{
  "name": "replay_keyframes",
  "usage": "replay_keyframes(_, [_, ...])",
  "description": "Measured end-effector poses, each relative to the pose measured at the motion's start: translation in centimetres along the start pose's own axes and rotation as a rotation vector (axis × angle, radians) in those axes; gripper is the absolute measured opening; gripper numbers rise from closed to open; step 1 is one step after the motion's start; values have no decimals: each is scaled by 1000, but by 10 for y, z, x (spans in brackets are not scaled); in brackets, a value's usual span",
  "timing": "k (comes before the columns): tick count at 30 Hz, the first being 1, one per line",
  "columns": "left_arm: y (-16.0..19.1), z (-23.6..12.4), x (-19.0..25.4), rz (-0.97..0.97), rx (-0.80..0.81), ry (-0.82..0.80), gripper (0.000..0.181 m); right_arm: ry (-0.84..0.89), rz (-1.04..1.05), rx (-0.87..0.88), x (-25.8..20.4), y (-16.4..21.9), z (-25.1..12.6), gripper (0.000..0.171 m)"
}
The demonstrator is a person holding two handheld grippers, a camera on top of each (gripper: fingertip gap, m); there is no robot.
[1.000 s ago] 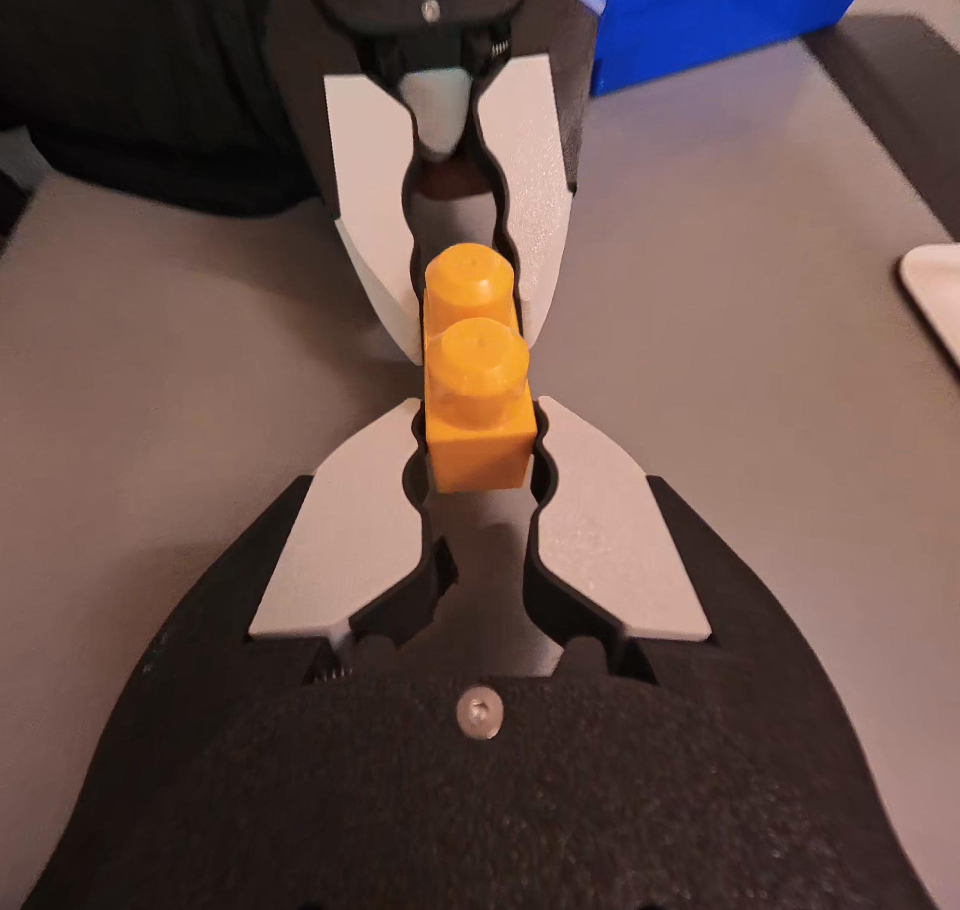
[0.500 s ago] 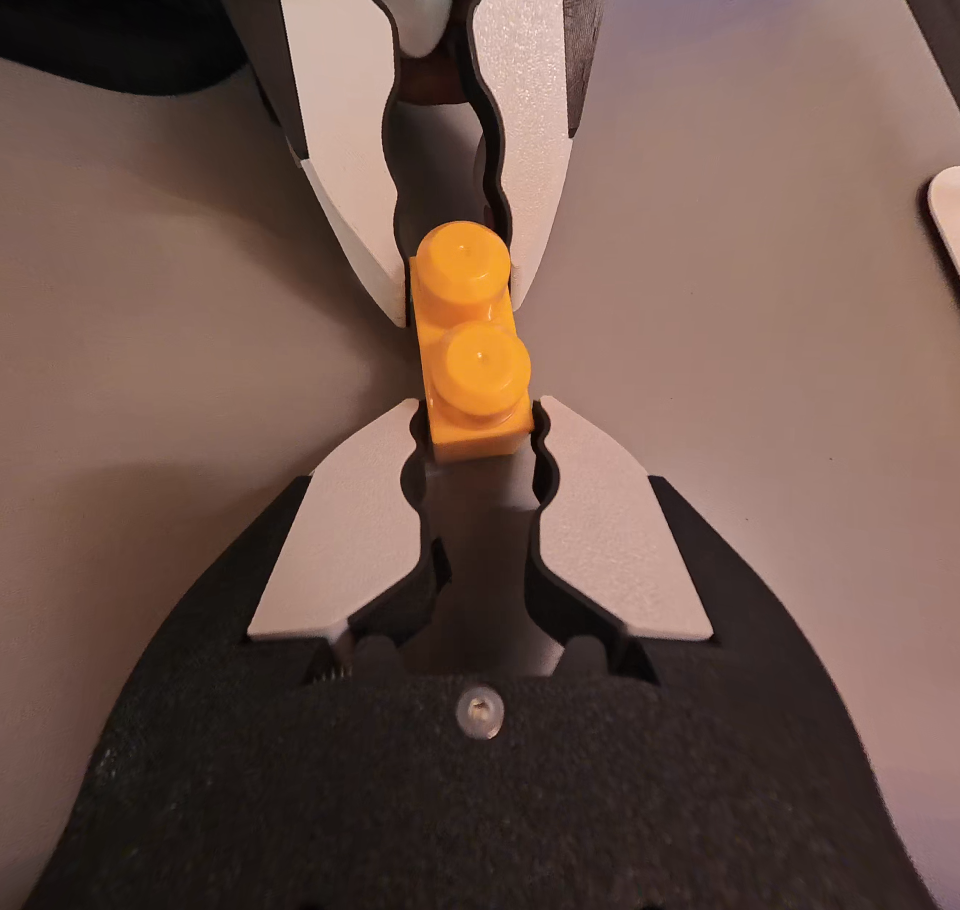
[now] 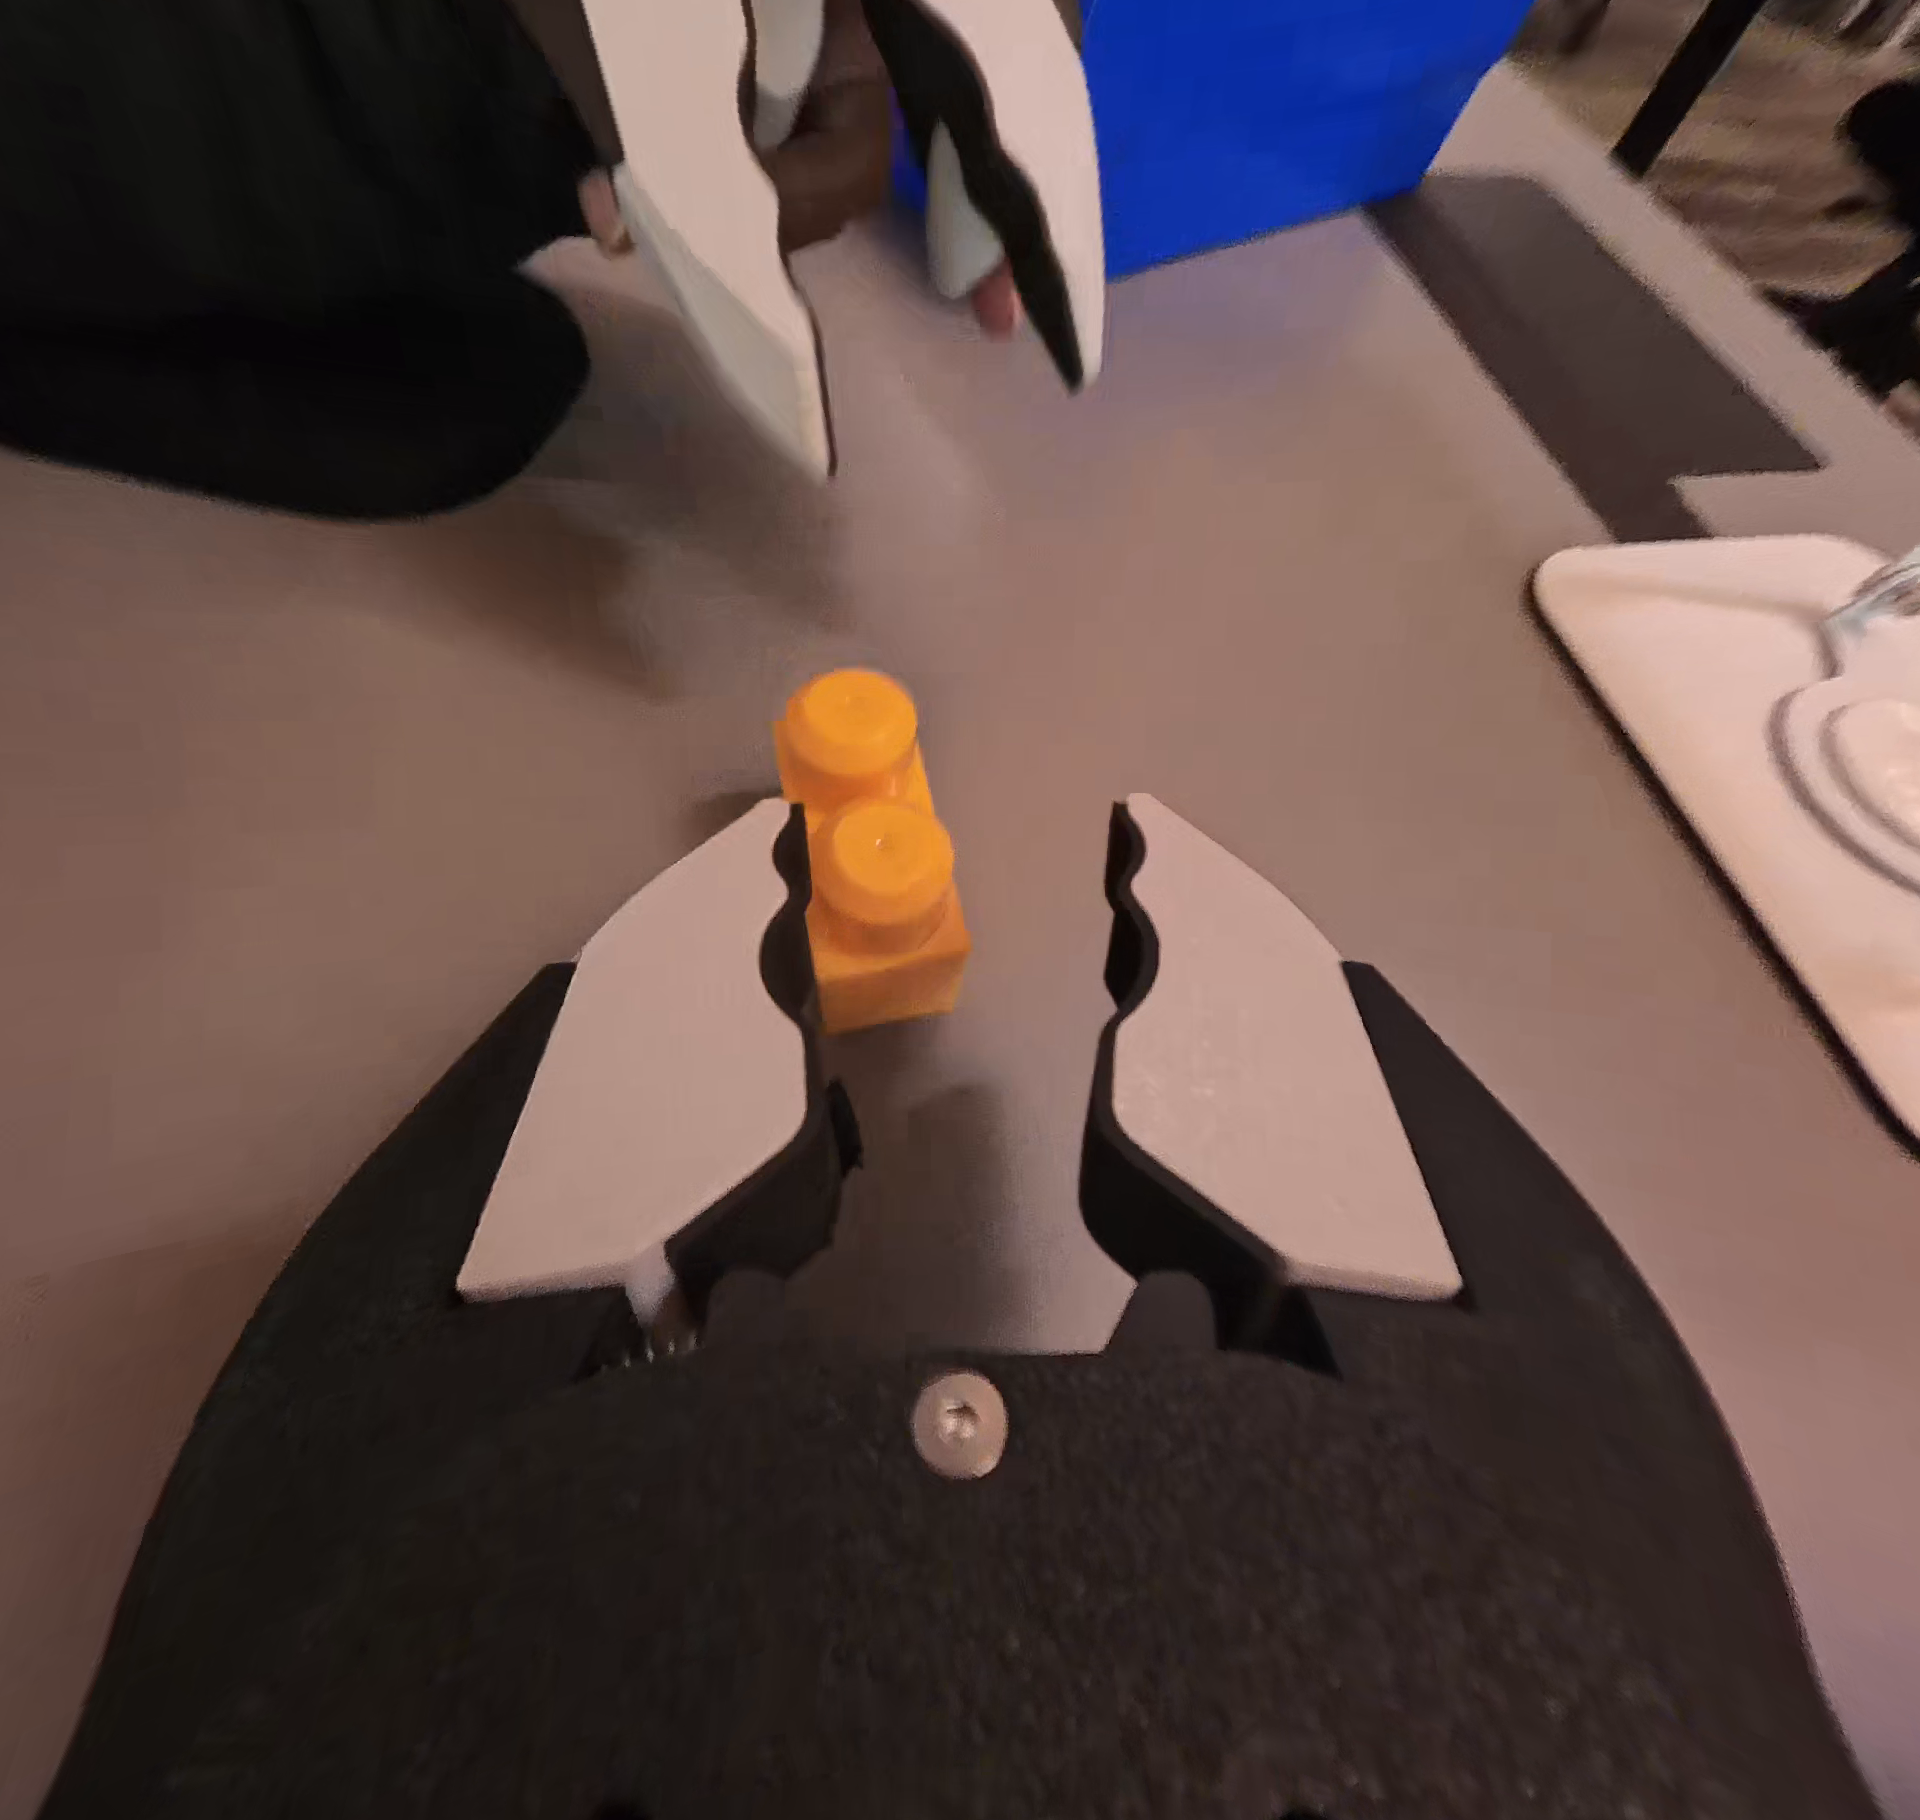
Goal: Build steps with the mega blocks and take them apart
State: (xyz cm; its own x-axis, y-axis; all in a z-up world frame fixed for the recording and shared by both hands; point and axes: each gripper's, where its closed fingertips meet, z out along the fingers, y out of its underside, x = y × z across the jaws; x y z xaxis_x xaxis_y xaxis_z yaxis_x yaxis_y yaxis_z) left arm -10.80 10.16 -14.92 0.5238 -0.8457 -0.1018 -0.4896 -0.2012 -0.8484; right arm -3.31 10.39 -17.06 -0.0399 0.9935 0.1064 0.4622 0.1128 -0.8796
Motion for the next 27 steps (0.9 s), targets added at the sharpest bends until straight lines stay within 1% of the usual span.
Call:
replay_keyframes(3, [-18, -60, -43, -46, 111, -207, 52, 56, 25, 67, 11, -9, -5, 54])
replay_keyframes(5, [-21, -103, -69, -81, 152, -330, 50, 87, 37, 85, 17, -10, -7, 52])
replay_keyframes(6, [-17, -123, -81, -98, 142, -379, 49, 95, 40, 91, 19, -11, -8, 51])
replay_keyframes(8, [-1, -157, -104, -131, 62, -464, 50, 105, 48, 102, 21, -12, -10, 48])
replay_keyframes(11, [33, -198, -138, -178, -148, -551, 52, 111, 52, 100, 23, -11, -9, 44])
replay_keyframes(15, [90, -234, -170, -326, -472, -557, 51, 107, 47, 84, 20, -9, -6, 43])
replay_keyframes(18, [129, -248, -178, -434, -694, -511, 50, 108, 45, 83, 20, -9, -5, 42])
replay_keyframes(20, [151, -254, -180, -420, -841, -468, 51, 109, 48, 85, 21, -9, -6, 41])
replay_keyframes(24, [188, -262, -179, -383, -1080, -361, 56, 109, 49, 79, 21, -6, -6, 40])
replay_keyframes(27, [205, -261, -179, -346, -1174, -295, 62, 107, 42, 74, 21, -5, -5, 40])
